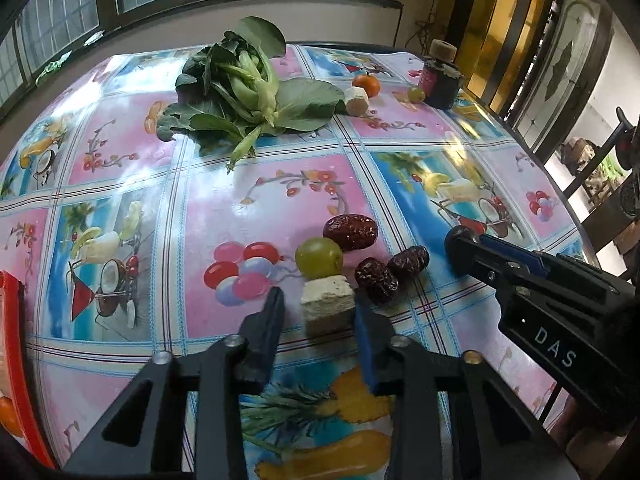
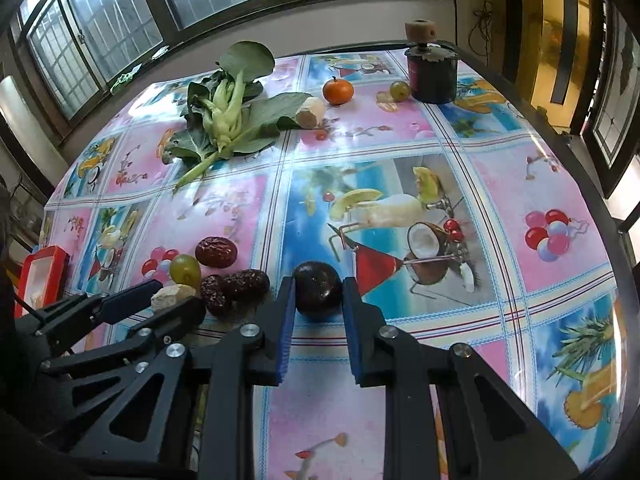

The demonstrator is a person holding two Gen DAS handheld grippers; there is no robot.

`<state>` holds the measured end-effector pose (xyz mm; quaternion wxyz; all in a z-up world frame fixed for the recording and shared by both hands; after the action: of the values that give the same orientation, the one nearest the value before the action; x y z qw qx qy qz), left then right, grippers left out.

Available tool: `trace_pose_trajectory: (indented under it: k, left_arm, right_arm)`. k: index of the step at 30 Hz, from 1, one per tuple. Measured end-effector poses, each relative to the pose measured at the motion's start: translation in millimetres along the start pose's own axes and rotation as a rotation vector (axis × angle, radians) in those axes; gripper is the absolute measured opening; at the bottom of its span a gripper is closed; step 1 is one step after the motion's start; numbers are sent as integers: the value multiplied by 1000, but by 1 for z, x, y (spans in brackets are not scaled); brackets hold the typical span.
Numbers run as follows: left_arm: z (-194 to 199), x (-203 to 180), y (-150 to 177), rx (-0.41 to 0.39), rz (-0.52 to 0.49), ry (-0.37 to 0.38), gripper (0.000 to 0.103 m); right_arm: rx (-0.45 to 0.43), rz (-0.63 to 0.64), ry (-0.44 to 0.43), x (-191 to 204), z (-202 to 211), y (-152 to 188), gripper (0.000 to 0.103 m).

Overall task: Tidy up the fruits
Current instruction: 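Close left gripper on a pale cube while right gripper closes on a dark plum, then lift the pale cube with the left gripper while right gripper lifts the plum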

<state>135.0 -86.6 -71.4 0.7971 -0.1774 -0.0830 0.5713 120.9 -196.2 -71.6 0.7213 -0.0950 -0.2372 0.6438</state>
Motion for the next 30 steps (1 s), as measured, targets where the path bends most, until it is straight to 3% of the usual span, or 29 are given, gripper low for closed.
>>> trace_pose_trajectory:
  k: [13,23,30]
  left_arm:
    - [5,5,5,1,25,-8,23]
    - [28,6,3,-51,26,-107,23]
    - [33,5,6,-57,25,-125,23]
  right_arm:
    - [-2,-3,3,-1,0,0,25]
    - [-7,-12,4,1,4,1,25]
    - [-16,-14,3,5,12,5,25]
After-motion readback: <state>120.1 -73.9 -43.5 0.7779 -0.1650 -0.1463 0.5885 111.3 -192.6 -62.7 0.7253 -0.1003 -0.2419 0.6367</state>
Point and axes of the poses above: each gripper's, at about its wrist camera, not at the fingertips, and z roughly against the way its jaws point, x to its left, y to its underside, the point moved 10 cm from there along -z, roughly the way its jaws point, and after that the axes turned 11 degrees about x, right-handed, at the moved point
